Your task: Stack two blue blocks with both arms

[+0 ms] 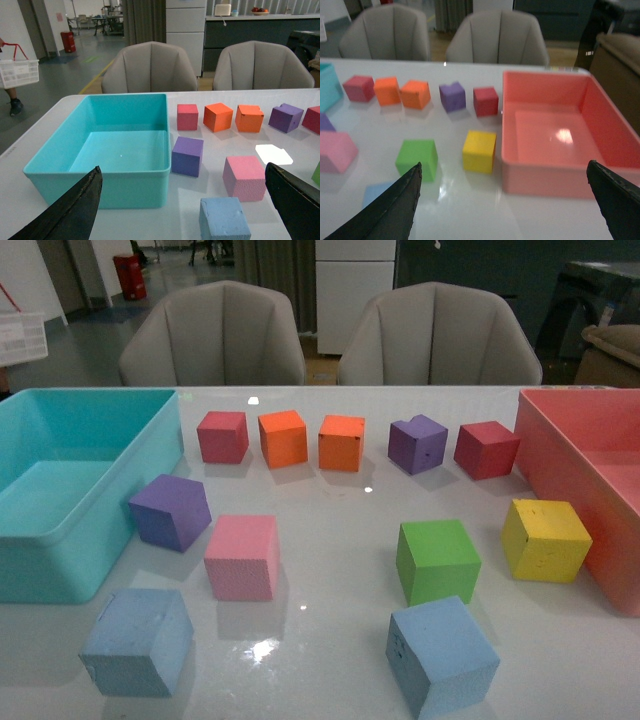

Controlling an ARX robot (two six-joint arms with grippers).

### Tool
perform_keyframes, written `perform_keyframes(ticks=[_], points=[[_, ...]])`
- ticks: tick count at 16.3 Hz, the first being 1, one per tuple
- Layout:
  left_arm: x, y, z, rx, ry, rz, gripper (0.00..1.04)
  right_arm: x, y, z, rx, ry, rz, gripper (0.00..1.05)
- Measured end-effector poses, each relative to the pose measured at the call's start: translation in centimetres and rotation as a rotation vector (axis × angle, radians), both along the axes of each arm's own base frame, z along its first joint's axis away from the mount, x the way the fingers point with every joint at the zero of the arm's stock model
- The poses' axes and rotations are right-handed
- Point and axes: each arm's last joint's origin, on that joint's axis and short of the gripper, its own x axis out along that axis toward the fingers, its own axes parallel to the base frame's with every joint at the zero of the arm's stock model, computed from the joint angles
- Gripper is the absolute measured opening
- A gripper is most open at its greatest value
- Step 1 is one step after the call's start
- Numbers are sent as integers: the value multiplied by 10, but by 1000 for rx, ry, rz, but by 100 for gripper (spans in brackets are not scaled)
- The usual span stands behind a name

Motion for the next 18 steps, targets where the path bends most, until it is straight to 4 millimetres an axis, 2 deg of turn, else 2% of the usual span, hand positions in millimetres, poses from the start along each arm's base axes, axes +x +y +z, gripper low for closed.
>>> perform_keyframes(ticks=[2,3,4,6,7,8,11,14,18], points=[[0,0,0,0,0,0,98,29,5,38,-23,-95,15,98],[0,0,0,0,0,0,98,53,10,50,-24,-81,28,98],[0,0,0,0,0,0,98,76,16,56,-18,-19,44,98],[0,0,0,0,0,0,98,118,42,53,-10,128,118,98],[0,0,0,0,0,0,98,134,59,45,-20,182,146,98],[0,0,0,0,0,0,98,143,78,28,-43,267,184,98],[0,0,0,0,0,0,98,146,122,-30,-144,484,263,98],[0,0,0,0,0,0,98,143,141,-58,-177,577,275,98],[0,0,0,0,0,0,98,154,149,-79,-132,665,245,98]])
